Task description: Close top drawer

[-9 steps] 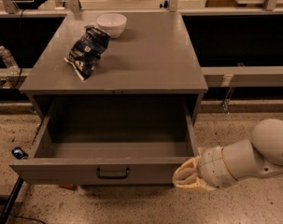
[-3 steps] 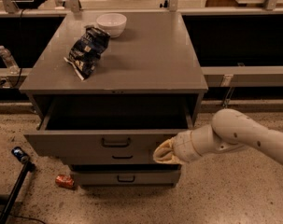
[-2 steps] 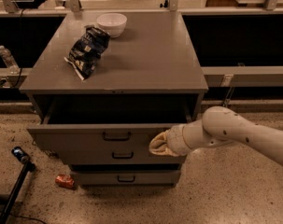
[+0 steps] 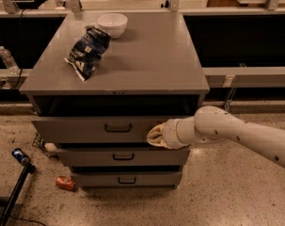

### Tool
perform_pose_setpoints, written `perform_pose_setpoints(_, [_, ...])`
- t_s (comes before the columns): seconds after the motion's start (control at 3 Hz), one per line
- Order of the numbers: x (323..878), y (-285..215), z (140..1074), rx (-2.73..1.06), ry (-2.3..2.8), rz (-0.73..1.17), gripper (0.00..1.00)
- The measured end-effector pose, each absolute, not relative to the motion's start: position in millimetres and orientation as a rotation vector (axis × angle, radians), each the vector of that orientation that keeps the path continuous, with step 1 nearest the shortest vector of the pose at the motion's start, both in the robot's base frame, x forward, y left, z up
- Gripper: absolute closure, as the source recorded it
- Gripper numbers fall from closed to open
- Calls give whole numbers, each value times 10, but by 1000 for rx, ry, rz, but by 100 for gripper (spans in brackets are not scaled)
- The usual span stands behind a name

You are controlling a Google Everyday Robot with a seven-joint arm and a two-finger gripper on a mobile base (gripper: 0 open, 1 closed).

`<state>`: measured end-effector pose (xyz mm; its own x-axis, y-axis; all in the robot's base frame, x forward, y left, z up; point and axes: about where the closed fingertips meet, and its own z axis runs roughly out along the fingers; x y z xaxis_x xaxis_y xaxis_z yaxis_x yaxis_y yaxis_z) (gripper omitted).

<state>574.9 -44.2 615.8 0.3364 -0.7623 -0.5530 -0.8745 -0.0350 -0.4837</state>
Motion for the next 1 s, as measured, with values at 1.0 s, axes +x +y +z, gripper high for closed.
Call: perform_pose_setpoints(1.0, [5838, -605, 6390, -1710, 1474, 199, 100])
